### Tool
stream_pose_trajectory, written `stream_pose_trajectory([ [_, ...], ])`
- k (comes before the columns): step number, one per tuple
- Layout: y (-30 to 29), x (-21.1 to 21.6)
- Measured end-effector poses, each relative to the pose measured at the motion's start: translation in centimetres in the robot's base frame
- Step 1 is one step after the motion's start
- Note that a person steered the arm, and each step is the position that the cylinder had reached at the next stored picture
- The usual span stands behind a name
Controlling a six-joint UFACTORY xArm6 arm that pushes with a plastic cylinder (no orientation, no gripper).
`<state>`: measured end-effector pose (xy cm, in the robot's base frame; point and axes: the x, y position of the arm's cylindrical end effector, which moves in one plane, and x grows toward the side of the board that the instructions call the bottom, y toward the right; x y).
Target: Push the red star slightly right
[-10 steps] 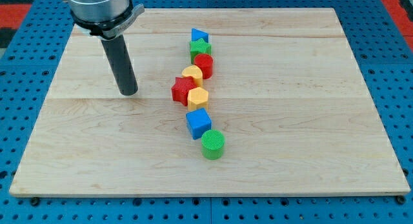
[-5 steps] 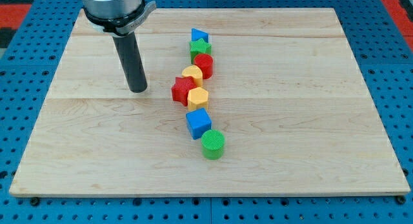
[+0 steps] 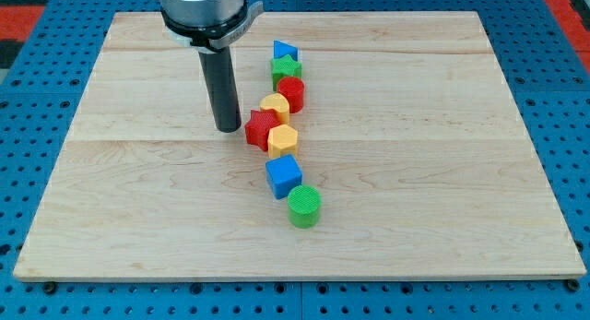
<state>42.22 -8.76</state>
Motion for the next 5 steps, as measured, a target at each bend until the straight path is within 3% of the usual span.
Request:
stream_pose_trajectory([
  [3,3.3,0.0],
  [5,0.0,0.0],
])
